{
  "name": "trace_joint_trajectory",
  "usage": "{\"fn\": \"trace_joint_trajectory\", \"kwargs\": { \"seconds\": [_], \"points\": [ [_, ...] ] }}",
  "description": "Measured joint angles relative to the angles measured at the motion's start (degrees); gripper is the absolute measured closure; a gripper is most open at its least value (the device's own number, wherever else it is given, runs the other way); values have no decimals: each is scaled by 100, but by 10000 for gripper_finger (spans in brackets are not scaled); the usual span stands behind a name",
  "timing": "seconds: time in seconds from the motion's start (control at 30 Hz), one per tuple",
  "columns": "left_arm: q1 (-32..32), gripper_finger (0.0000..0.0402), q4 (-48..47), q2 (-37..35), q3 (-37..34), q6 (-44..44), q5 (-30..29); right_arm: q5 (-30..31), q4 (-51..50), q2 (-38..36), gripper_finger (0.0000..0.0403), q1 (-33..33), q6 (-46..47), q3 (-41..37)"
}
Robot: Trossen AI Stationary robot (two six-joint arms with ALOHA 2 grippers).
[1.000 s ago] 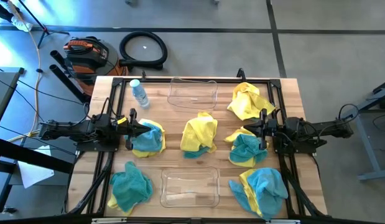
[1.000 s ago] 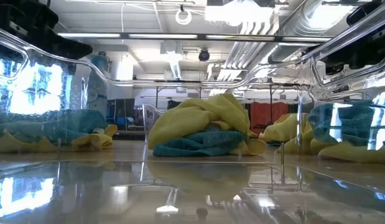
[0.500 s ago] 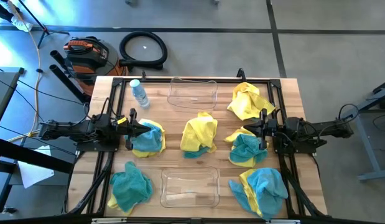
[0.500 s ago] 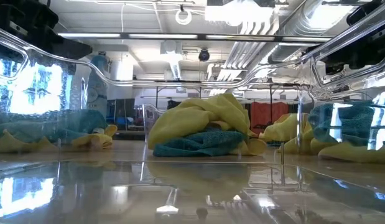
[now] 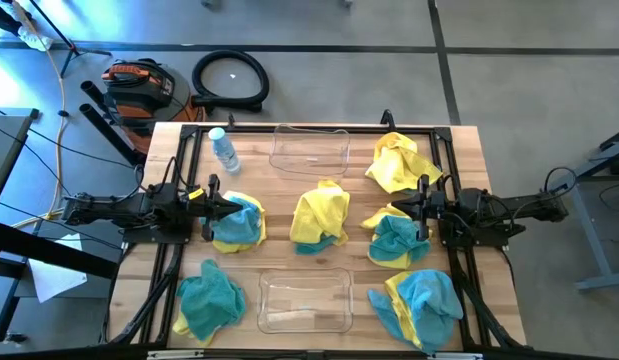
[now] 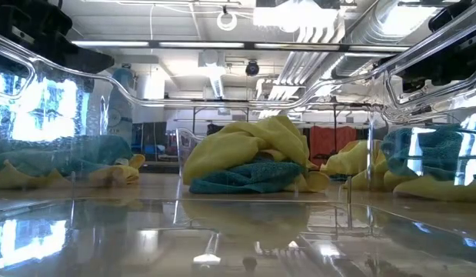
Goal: Sort microfiber towel by color & place in baskets
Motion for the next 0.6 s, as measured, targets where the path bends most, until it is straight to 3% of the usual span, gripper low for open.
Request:
{"fn": "trace_joint_trajectory", "kwargs": {
  "seconds": [0.47,0.6],
  "points": [
    [1,402,0,-2,1,-2,0,45,1,6,402,0,199,0],
    [2,401,0,-1,0,-1,1,393,35,155,402,0,273,2]
  ]
}}
